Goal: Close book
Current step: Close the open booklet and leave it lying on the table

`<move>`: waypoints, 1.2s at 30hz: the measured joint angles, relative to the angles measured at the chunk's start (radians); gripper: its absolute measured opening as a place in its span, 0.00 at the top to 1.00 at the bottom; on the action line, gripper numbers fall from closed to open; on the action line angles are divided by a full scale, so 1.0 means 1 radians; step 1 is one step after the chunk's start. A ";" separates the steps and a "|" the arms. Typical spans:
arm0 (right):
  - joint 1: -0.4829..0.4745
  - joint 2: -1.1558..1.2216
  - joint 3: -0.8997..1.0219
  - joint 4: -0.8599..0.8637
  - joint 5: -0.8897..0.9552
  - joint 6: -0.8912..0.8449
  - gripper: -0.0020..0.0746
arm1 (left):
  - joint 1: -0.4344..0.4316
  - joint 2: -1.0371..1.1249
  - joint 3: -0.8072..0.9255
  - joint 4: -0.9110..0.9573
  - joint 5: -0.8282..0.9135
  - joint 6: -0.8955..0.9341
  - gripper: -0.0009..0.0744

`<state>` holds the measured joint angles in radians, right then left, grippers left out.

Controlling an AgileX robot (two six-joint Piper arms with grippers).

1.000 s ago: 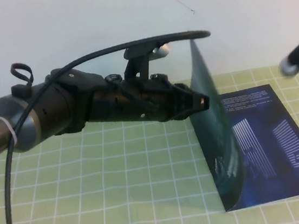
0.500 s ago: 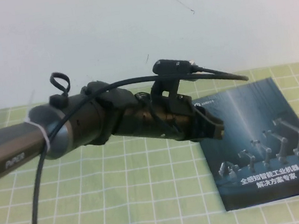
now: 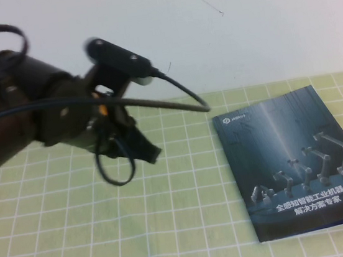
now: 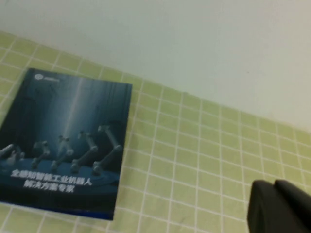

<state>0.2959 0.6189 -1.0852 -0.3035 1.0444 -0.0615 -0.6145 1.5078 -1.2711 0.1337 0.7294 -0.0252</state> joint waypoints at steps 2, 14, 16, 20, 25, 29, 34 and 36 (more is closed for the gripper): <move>0.000 -0.056 0.068 0.037 0.000 -0.009 0.98 | 0.000 -0.070 0.035 0.048 0.009 -0.040 0.99; 0.000 -0.390 0.545 0.254 -0.194 -0.037 0.98 | 0.000 -0.579 0.532 0.027 -0.203 -0.075 0.99; 0.000 -0.426 0.611 0.284 -0.213 -0.050 0.98 | 0.000 -0.659 0.617 0.023 -0.246 -0.078 0.99; 0.000 -0.469 0.673 0.323 -0.236 -0.074 0.98 | 0.000 -0.834 0.738 0.019 -0.321 -0.081 0.99; 0.000 -0.478 0.674 0.334 -0.249 -0.080 0.98 | 0.000 -0.998 0.814 0.019 -0.342 -0.095 0.99; 0.000 -0.478 0.674 0.336 -0.251 -0.080 0.98 | 0.000 -1.068 0.824 0.022 -0.344 -0.096 0.99; 0.000 -0.478 0.674 0.336 -0.252 -0.080 0.98 | 0.000 -1.090 0.824 0.021 -0.344 -0.096 0.99; 0.000 -0.478 0.674 0.336 -0.254 -0.080 0.98 | 0.000 -1.090 0.824 0.021 -0.344 -0.096 0.99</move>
<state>0.2959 0.1406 -0.4107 0.0325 0.7908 -0.1417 -0.6144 0.4178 -0.4472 0.1544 0.3852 -0.1212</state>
